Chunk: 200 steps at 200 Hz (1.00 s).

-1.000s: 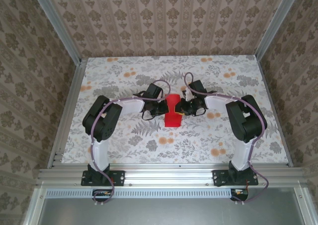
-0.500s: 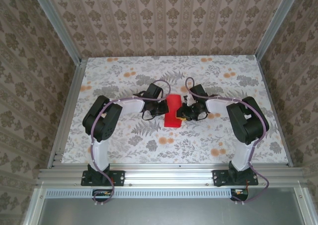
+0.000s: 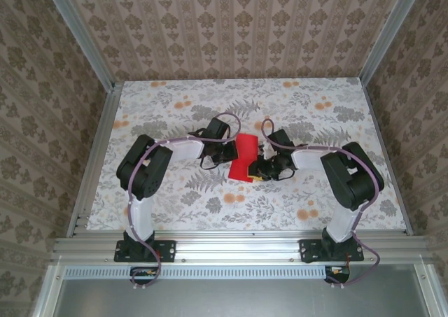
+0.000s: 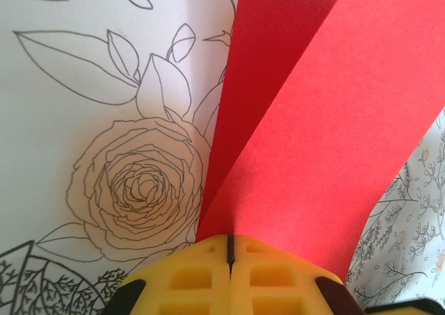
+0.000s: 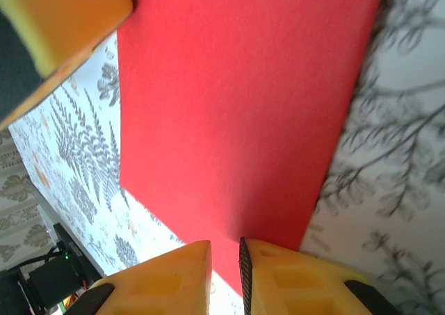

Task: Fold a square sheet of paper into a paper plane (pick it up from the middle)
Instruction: Fold the square sheet of paper in half at the center of the table.

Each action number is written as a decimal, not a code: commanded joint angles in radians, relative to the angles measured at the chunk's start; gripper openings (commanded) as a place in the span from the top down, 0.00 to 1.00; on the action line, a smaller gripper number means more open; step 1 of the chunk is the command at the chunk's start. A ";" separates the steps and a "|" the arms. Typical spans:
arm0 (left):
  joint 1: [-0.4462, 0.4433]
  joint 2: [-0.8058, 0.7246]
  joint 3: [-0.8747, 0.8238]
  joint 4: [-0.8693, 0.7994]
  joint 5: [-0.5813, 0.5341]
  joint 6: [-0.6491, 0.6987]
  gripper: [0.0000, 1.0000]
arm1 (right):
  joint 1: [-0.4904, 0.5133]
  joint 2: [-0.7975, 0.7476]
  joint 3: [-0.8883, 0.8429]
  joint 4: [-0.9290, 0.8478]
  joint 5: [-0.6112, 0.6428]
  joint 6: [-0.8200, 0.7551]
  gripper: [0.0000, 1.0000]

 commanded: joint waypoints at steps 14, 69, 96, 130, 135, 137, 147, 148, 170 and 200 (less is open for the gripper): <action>-0.012 0.086 -0.030 -0.133 -0.077 0.004 1.00 | 0.018 0.010 -0.057 -0.027 -0.019 0.031 0.80; -0.013 0.085 -0.031 -0.135 -0.079 0.011 1.00 | 0.013 -0.064 0.000 -0.059 0.024 0.018 0.79; -0.013 0.085 -0.033 -0.137 -0.078 0.015 1.00 | -0.026 -0.081 0.086 -0.047 0.112 0.017 0.76; -0.013 0.084 -0.031 -0.142 -0.076 0.020 1.00 | -0.049 0.060 0.199 -0.014 0.139 0.035 0.78; -0.013 0.084 -0.031 -0.143 -0.075 0.021 1.00 | -0.049 0.082 0.215 -0.009 0.136 0.038 0.78; -0.013 0.085 -0.030 -0.144 -0.075 0.021 1.00 | -0.050 0.090 0.222 -0.009 0.134 0.039 0.78; -0.013 0.087 -0.028 -0.147 -0.073 0.025 1.00 | -0.052 0.128 0.255 -0.012 0.127 0.039 0.78; -0.013 0.087 -0.028 -0.147 -0.073 0.025 1.00 | -0.052 0.132 0.258 -0.012 0.127 0.040 0.78; -0.013 0.086 -0.030 -0.152 -0.072 0.027 1.00 | -0.072 0.185 0.293 0.002 0.121 0.041 0.78; -0.013 0.087 -0.028 -0.161 -0.072 0.035 1.00 | -0.115 0.222 0.288 0.022 0.143 0.068 0.78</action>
